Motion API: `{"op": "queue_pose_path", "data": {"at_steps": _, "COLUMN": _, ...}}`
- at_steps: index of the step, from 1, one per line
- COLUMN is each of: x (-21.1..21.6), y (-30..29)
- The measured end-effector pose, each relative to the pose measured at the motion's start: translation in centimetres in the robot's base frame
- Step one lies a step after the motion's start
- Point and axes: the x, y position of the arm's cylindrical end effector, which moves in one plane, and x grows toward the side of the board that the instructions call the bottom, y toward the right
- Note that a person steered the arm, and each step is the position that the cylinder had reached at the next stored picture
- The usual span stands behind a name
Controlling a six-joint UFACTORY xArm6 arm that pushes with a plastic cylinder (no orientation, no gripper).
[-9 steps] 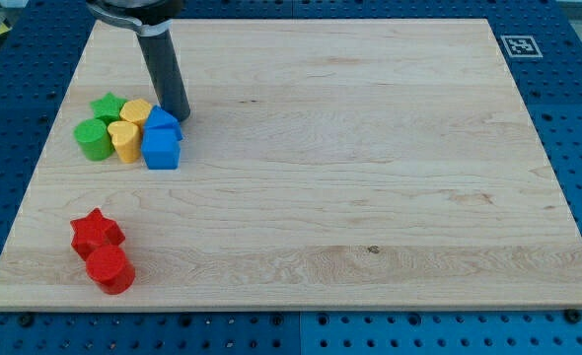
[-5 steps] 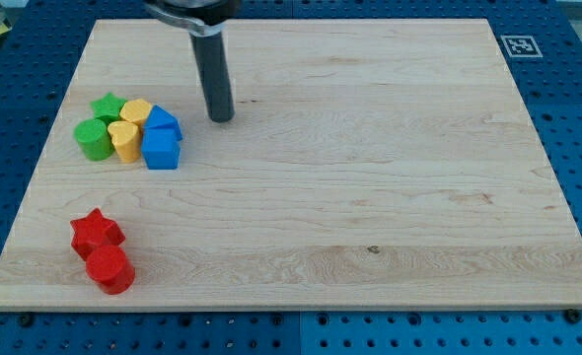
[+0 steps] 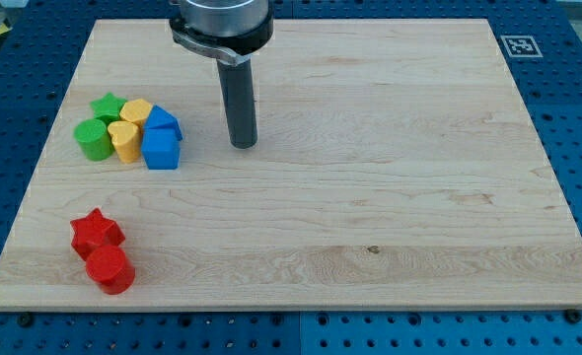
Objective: Point at red circle
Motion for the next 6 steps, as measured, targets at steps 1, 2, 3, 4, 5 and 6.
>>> {"op": "queue_pose_path", "data": {"at_steps": 1, "x": 0.3, "y": 0.0}}
{"op": "queue_pose_path", "data": {"at_steps": 2, "x": 0.3, "y": 0.0}}
{"op": "queue_pose_path", "data": {"at_steps": 3, "x": 0.4, "y": 0.0}}
{"op": "queue_pose_path", "data": {"at_steps": 4, "x": 0.6, "y": 0.0}}
{"op": "queue_pose_path", "data": {"at_steps": 5, "x": 3.2, "y": 0.6}}
{"op": "queue_pose_path", "data": {"at_steps": 6, "x": 6.0, "y": 1.6}}
